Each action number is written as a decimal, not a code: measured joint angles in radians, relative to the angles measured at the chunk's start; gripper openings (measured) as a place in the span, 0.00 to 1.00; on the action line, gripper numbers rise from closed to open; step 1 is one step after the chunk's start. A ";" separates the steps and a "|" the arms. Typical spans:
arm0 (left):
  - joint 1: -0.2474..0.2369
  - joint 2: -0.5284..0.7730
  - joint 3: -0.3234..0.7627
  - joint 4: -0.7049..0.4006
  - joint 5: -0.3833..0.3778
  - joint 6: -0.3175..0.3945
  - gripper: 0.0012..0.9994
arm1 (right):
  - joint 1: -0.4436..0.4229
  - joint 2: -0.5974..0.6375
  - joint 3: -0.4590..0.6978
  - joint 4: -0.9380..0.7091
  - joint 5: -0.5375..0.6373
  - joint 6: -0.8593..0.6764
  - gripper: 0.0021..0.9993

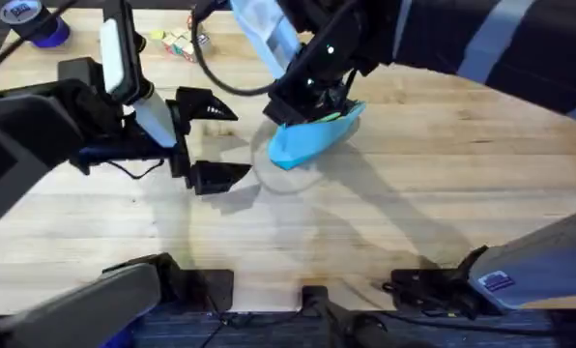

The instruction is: Unzip the bag, pick up the pens from the table one at a time and place them inside, then zip the bag closed.

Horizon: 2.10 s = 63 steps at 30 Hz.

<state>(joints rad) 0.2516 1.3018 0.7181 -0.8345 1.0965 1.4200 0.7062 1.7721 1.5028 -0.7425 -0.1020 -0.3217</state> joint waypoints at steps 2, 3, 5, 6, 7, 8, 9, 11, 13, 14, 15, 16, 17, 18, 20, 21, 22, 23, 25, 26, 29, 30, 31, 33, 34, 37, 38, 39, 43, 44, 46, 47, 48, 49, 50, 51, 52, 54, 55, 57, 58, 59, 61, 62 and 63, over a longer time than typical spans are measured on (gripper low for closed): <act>0.000 0.039 0.000 0.034 0.028 -0.003 0.99 | -0.010 0.000 0.000 0.005 0.000 0.005 0.03; 0.000 0.056 0.000 0.051 0.041 -0.004 0.99 | -0.012 0.000 0.000 0.008 0.000 0.008 0.03; -0.007 0.084 0.000 0.083 0.065 -0.006 0.99 | -0.016 0.000 0.000 0.011 0.000 0.011 0.03; -0.014 0.096 0.000 0.096 0.073 -0.006 0.99 | -0.016 0.000 0.000 0.012 0.000 0.012 0.03; -0.025 0.110 0.000 0.108 0.081 -0.006 0.99 | -0.015 0.000 0.000 0.012 0.000 0.012 0.03; -0.037 0.122 0.000 0.119 0.086 -0.009 0.99 | -0.015 0.000 0.000 0.012 0.000 0.012 0.03; -0.049 0.136 0.000 0.131 0.090 -0.017 0.99 | -0.016 0.000 0.000 0.012 0.000 0.012 0.03; -0.071 0.167 0.000 0.170 0.096 -0.044 0.99 | -0.016 0.000 0.000 0.013 -0.001 0.012 0.03; -0.086 0.201 0.000 0.219 0.103 -0.079 0.99 | -0.016 0.000 0.000 0.013 -0.003 0.012 0.03; -0.091 0.220 0.000 0.244 0.111 -0.098 0.99 | -0.016 0.000 0.000 0.013 -0.003 0.012 0.03; -0.094 0.238 0.000 0.271 0.121 -0.115 0.99 | -0.016 0.000 0.000 0.013 -0.003 0.013 0.03; -0.098 0.253 0.000 0.295 0.131 -0.127 0.99 | -0.016 0.000 0.000 0.013 -0.003 0.012 0.03; -0.101 0.268 0.000 0.319 0.142 -0.141 0.99 | -0.016 0.000 0.000 0.013 -0.003 0.013 0.03; -0.106 0.282 0.000 0.343 0.151 -0.154 0.99 | -0.016 0.000 0.000 0.013 -0.003 0.013 0.03; -0.119 0.303 0.000 0.383 0.166 -0.182 0.99 | -0.016 0.000 0.000 0.013 -0.003 0.013 0.03; -0.127 0.313 0.000 0.407 0.169 -0.200 0.99 | -0.016 0.000 0.000 0.014 -0.003 0.013 0.03; -0.136 0.323 0.000 0.432 0.172 -0.218 0.99 | -0.016 0.000 0.000 0.015 -0.003 0.013 0.03; -0.145 0.333 0.000 0.457 0.175 -0.239 0.99 | -0.016 0.000 0.000 0.017 -0.003 0.012 0.03; -0.160 0.350 0.000 0.503 0.177 -0.279 0.99 | -0.016 0.000 0.000 0.021 -0.003 0.012 0.03; -0.168 0.360 0.000 0.529 0.179 -0.302 0.99 | -0.016 0.000 0.000 0.023 -0.003 0.012 0.03; -0.182 0.375 0.000 0.580 0.183 -0.352 0.99 | -0.016 0.000 0.000 0.024 -0.003 0.013 0.03; -0.186 0.376 0.000 0.590 0.183 -0.365 0.99 | -0.016 0.000 0.000 0.024 -0.003 0.013 0.03; -0.190 0.377 0.000 0.597 0.182 -0.374 0.99 | -0.016 0.000 0.000 0.024 -0.003 0.012 0.03; -0.198 0.376 0.000 0.603 0.177 -0.389 0.98 | -0.015 0.000 0.000 0.024 -0.003 0.013 0.03; -0.204 0.376 0.000 0.605 0.170 -0.393 0.95 | -0.016 0.000 0.000 0.024 -0.003 0.013 0.03; -0.225 0.376 0.000 0.619 0.150 -0.411 0.88 | -0.016 0.000 0.000 0.024 -0.003 0.013 0.03; -0.232 0.376 0.000 0.629 0.142 -0.423 0.87 | -0.016 0.000 0.000 0.024 -0.003 0.013 0.03; -0.239 0.376 0.000 0.641 0.132 -0.436 0.86 | -0.016 0.000 0.000 0.024 -0.003 0.013 0.03; -0.260 0.377 0.000 0.685 0.100 -0.495 0.64 | -0.016 0.000 0.000 0.025 -0.003 0.013 0.03; -0.261 0.377 0.000 0.697 0.093 -0.505 0.50 | -0.016 0.000 0.000 0.025 -0.003 0.013 0.03; -0.262 0.376 0.000 0.710 0.085 -0.522 0.23 | -0.016 0.000 0.000 0.026 -0.004 0.013 0.03; -0.262 0.377 0.000 0.714 0.083 -0.525 0.12 | -0.016 0.000 0.000 0.028 -0.004 0.013 0.03; -0.262 0.377 0.000 0.717 0.080 -0.529 0.07 | -0.016 0.000 0.000 0.031 -0.004 0.013 0.03; -0.262 0.377 0.000 0.720 0.077 -0.533 0.05 | -0.016 0.000 0.000 0.031 -0.004 0.013 0.03; -0.262 0.377 0.000 0.721 0.074 -0.538 0.05 | -0.016 0.000 0.000 0.031 -0.004 0.013 0.03; -0.262 0.377 0.000 0.722 0.073 -0.538 0.05 | -0.017 0.000 0.000 0.031 -0.005 0.013 0.03; -0.262 0.377 0.000 0.722 0.073 -0.540 0.04 | -0.020 0.000 0.000 0.031 -0.007 0.013 0.03; -0.262 0.377 0.000 0.723 0.073 -0.542 0.04 | -0.031 0.000 0.000 0.030 -0.011 0.013 0.03; -0.262 0.377 0.000 0.723 0.073 -0.543 0.04 | -0.040 0.000 0.000 0.030 -0.014 0.013 0.03; -0.262 0.377 0.000 0.724 0.072 -0.545 0.04 | -0.062 0.000 0.000 0.025 -0.022 0.016 0.03; -0.262 0.377 0.000 0.724 0.072 -0.545 0.04 | -0.073 0.000 0.000 0.020 -0.028 0.016 0.03; -0.262 0.376 0.000 0.724 0.072 -0.545 0.04 | -0.087 0.000 0.000 0.013 -0.039 0.016 0.03; -0.262 0.377 0.000 0.727 0.072 -0.545 0.04 | -0.116 0.000 0.000 0.000 -0.065 0.016 0.03; -0.264 0.377 0.000 0.727 0.072 -0.545 0.04 | -0.131 0.000 0.000 -0.006 -0.077 0.017 0.03; -0.264 0.377 0.000 0.728 0.073 -0.545 0.04 | -0.145 0.000 0.000 -0.012 -0.086 0.020 0.03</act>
<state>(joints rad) -0.0129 1.6787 0.7177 -0.1070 1.1694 0.8749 0.5615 1.7721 1.5028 -0.7543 -0.1885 -0.3021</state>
